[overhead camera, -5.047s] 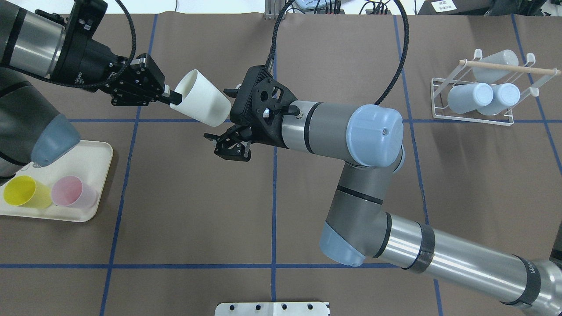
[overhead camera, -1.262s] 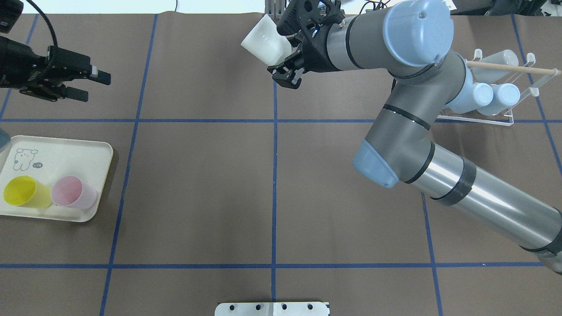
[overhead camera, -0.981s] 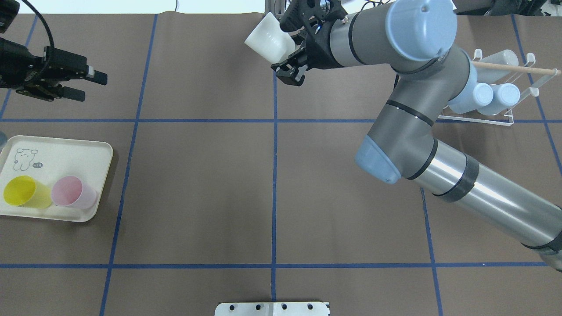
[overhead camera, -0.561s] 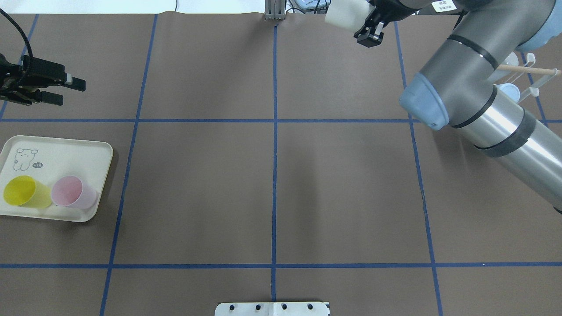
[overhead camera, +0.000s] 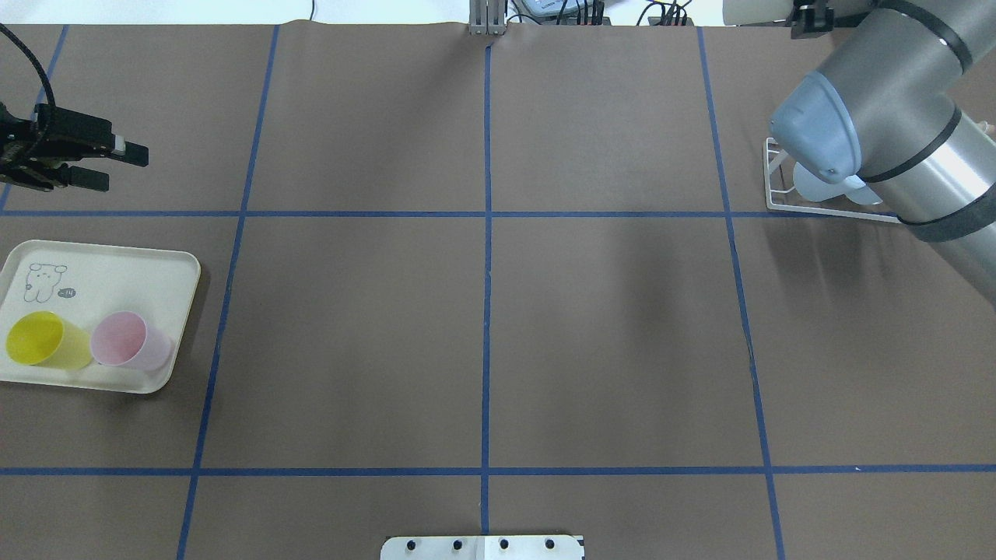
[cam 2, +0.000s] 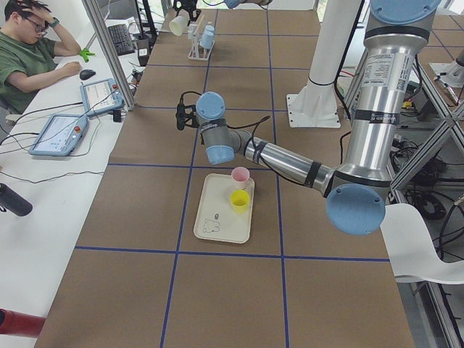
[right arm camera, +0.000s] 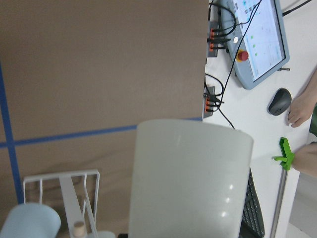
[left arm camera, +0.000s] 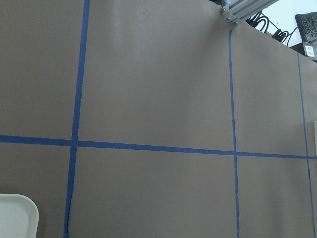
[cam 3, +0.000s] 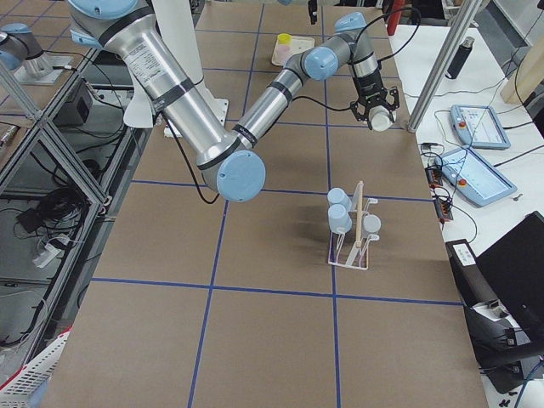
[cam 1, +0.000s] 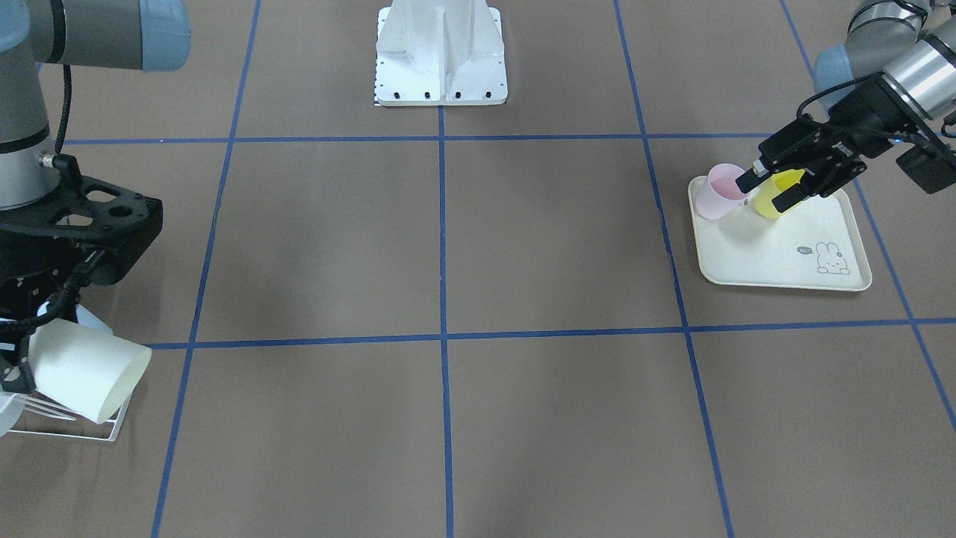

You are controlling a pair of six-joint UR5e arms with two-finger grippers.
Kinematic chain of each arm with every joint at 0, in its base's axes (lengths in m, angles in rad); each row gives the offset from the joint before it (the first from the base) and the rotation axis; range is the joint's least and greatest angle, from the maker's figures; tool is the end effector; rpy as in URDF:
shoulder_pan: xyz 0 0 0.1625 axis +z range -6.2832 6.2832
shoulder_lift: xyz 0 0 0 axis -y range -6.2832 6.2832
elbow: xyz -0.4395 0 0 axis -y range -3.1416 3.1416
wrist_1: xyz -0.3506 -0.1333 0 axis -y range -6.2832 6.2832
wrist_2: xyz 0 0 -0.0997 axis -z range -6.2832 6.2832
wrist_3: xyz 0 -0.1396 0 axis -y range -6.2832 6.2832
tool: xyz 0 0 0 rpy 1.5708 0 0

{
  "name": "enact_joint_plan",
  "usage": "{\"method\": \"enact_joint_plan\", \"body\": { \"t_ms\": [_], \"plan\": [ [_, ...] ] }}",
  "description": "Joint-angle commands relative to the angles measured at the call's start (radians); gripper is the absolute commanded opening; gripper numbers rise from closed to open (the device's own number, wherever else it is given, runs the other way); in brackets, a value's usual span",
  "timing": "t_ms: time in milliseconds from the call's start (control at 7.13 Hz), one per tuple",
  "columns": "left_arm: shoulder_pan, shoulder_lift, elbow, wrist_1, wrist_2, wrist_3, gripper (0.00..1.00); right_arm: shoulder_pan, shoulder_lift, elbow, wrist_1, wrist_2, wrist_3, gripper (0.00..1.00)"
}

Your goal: Transfer IKEA cup to right arm and place on rack

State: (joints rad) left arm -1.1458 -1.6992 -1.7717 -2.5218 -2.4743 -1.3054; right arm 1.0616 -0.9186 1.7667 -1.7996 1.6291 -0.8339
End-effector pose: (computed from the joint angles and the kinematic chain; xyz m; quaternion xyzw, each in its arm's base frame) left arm 0.1844 -0.4647 0.4142 0.0820 0.6361 -0.0716 0.7639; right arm -0.2128 -0.6379 0.3044 0.3051 0.0218 -0.5993 0.7398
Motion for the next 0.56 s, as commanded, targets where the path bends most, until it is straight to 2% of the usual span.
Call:
{"method": "enact_joint_plan", "body": {
  "t_ms": [0,140,280,421],
  "plan": [
    [0.001,0.000,0.000,0.000,0.000,0.000,1.00,0.004,-0.069,-0.001,-0.023,-0.195,-0.265,0.45],
    [0.003,0.001,-0.002,0.000,0.000,0.000,1.00,0.004,-0.080,-0.007,-0.024,-0.272,-0.386,0.45],
    [0.001,0.001,-0.002,0.000,0.000,0.000,1.00,0.003,-0.101,-0.012,-0.023,-0.320,-0.503,0.54],
    [0.003,0.001,-0.002,0.000,0.002,0.000,1.00,-0.005,-0.124,-0.019,-0.021,-0.369,-0.522,0.54]
  ]
}}
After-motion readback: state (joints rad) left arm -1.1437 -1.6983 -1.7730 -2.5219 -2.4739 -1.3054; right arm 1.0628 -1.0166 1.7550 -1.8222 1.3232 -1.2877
